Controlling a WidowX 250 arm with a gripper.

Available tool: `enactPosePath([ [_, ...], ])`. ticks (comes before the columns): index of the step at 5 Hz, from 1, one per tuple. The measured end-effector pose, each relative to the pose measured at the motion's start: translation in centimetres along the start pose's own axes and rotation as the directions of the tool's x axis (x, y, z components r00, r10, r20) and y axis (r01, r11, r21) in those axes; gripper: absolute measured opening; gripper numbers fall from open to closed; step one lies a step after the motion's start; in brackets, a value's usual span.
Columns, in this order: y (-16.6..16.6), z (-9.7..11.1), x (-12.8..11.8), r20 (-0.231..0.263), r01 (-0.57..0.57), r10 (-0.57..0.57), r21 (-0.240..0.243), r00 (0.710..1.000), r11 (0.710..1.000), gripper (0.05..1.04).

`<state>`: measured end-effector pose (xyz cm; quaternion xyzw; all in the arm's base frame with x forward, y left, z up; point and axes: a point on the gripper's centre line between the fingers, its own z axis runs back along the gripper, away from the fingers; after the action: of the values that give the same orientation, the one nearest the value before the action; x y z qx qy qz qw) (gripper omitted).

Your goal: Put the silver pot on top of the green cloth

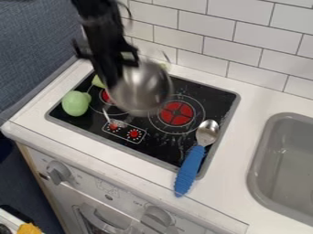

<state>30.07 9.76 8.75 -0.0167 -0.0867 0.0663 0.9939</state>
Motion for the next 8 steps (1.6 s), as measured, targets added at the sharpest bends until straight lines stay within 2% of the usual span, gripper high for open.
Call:
enactPosePath([
  [2, 4.6, -1.9, 3.6, -0.028, -0.11, 0.111, 0.033, 0.993, 0.993, 0.069],
  [3, 5.5, -3.9, 4.6, -0.059, -0.13, 0.133, 0.056, 0.989, 0.99, 0.069],
  [4, 6.0, -5.0, 5.5, -0.064, -0.146, 0.151, 0.068, 0.987, 0.987, 0.068],
  [6, 6.4, -5.8, 6.9, -0.058, -0.158, 0.162, 0.063, 0.985, 0.985, 0.068],
  [7, 6.3, -6.0, 7.1, -0.056, -0.156, 0.159, 0.052, 0.986, 0.986, 0.095],
  [8, 6.3, -6.8, 6.5, -0.055, -0.152, 0.155, 0.061, 0.986, 0.987, 0.269],
])
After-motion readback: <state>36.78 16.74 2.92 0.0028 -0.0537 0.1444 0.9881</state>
